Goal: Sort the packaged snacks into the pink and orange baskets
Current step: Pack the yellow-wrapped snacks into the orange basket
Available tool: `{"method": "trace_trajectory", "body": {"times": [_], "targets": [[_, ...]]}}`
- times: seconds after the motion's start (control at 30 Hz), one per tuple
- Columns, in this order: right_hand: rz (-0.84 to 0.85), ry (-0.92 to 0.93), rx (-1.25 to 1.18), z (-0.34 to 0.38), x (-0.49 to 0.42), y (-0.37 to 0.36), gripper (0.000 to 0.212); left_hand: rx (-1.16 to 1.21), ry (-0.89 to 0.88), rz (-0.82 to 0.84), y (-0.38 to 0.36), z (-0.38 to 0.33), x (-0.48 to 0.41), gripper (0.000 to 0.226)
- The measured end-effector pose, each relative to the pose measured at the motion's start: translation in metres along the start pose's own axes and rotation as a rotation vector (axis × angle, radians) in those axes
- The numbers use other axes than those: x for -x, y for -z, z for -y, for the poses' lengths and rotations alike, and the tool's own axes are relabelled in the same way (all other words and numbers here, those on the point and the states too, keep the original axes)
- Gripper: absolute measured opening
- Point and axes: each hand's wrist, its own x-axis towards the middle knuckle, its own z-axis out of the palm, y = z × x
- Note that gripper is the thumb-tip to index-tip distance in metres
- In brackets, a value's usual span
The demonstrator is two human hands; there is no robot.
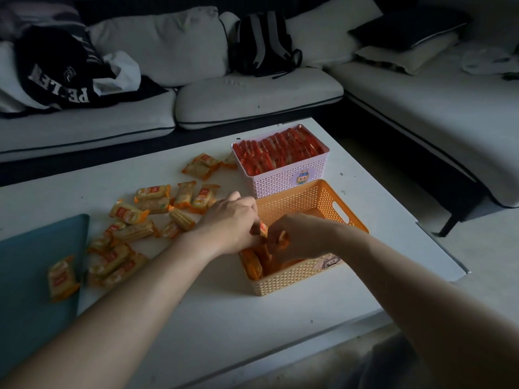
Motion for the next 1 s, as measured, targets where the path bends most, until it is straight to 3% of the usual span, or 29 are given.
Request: {"method": "trace_trajectory", "body": {"times": [0.1, 0.33, 0.47, 0.6, 0.87, 1.0], "targets": [[-0.007, -0.013, -0.036, -0.002, -0.004, -0.004, 0.03, 0.006, 0.005, -0.052, -0.004, -0.001, 0.0, 0.017], [-0.099, 0.0, -0.065, -0.001, -0.003, -0.002, 0.071, 0.047, 0.035, -0.044, -0.008, 0.001, -0.004, 0.023], [-0.107, -0.013, -0.102, 0.005, -0.005, -0.003, 0.071, 0.018, 0.07, 0.012, -0.006, -0.001, -0.007, 0.013], [-0.096, -0.013, -0.113, 0.006, -0.004, -0.001, 0.073, 0.086, 0.108, 0.03, -0.003, -0.005, -0.01, 0.019], [-0.067, -0.021, -0.124, -0.002, -0.012, -0.005, 0.036, 0.146, 0.136, 0.048, -0.014, 0.007, -0.01, 0.017], [-0.174, -0.114, -0.133, -0.009, -0.013, 0.003, 0.017, 0.372, 0.124, -0.005, -0.007, 0.013, -0.008, 0.027]]}}
